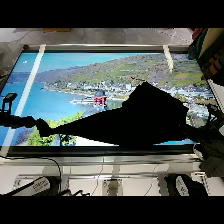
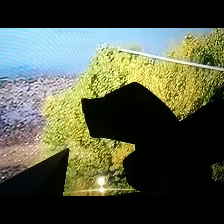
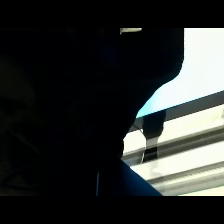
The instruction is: Fold the clothes and pants, and hang the long-sleeved shirts on hangers.
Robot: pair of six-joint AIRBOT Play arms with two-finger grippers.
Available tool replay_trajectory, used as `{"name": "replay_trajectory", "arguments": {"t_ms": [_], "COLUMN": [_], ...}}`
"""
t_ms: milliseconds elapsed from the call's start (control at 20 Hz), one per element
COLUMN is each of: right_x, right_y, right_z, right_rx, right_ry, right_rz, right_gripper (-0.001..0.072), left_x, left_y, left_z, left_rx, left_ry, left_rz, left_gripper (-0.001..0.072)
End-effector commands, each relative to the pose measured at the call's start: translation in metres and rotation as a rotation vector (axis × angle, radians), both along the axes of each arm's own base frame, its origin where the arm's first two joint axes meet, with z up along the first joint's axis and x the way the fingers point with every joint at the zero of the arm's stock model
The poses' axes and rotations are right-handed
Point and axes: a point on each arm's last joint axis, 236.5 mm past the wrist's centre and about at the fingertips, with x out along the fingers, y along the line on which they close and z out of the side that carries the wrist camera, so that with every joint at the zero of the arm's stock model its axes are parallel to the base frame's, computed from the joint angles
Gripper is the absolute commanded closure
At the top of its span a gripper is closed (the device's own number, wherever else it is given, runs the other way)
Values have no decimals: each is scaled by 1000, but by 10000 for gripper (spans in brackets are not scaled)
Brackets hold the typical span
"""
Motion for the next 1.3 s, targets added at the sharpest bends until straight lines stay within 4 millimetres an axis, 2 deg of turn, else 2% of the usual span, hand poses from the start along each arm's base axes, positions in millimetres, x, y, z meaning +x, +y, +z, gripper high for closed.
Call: {"name": "replay_trajectory", "arguments": {"t_ms": [0,200,300,500,650,700,850,1050,1250], "right_x": [-19,-50,-61,-72,-67,-64,-52,-44,-44], "right_y": [-3,-25,-36,-33,-34,-35,-36,-36,-36], "right_z": [-6,-12,-16,-30,-31,-31,-30,-30,-30], "right_rx": [-19,-115,-160,-149,-156,-161,-164,-166,-166], "right_ry": [80,213,259,298,278,265,213,182,180], "right_rz": [20,32,31,35,35,34,30,28,28], "right_gripper": [693,694,694,693,694,693,694,694,693], "left_x": [6,34,42,41,21,11,-11,-3,-20], "left_y": [5,26,19,10,-9,-18,-38,-31,-43], "left_z": [8,33,37,32,16,8,-17,-50,-66], "left_rx": [4,1,-55,-132,-260,-293,-356,-369,-359], "left_ry": [-15,-113,-137,-95,65,140,322,363,478], "left_rz": [42,258,305,403,563,574,575,672,629], "left_gripper": [113,123,120,119,106,76,76,79,79]}}
